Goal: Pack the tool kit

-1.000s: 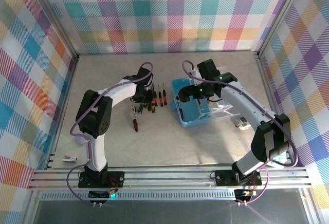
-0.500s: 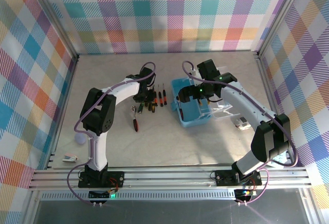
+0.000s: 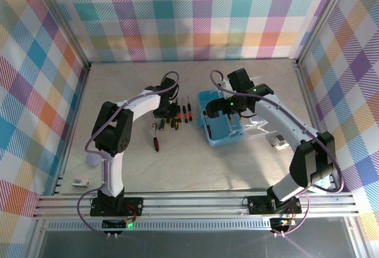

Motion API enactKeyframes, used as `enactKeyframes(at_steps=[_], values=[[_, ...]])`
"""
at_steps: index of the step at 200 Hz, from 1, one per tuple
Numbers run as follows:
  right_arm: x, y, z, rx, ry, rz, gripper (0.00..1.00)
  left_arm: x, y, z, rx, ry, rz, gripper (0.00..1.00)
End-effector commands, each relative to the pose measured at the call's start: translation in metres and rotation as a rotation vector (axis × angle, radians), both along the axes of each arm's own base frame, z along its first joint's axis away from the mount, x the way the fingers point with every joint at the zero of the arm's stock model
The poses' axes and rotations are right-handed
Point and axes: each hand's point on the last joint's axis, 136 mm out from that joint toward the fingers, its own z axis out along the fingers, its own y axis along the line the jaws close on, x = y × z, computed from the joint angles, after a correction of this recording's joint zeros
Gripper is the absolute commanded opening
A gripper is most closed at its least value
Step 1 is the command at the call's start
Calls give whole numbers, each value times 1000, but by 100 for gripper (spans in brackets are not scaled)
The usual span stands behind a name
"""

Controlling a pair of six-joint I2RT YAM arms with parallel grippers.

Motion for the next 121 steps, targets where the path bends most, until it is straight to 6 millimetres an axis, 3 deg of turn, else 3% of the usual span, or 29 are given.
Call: enactKeyframes(at_steps=[1,35,68,94,121], values=[[-6,-2,30,65,-54,12,99,-8,6,41,6,-31,-22,0],[-7,6,67,245,-122,21,99,-12,-13,114,-157,-153,-66,0],[2,22,104,446,-169,26,99,-34,-62,175,-506,-216,-197,0],[15,37,124,565,-172,22,95,-54,-97,210,-774,-226,-291,0],[31,46,131,615,-170,6,88,-67,-114,231,-902,-246,-344,0]])
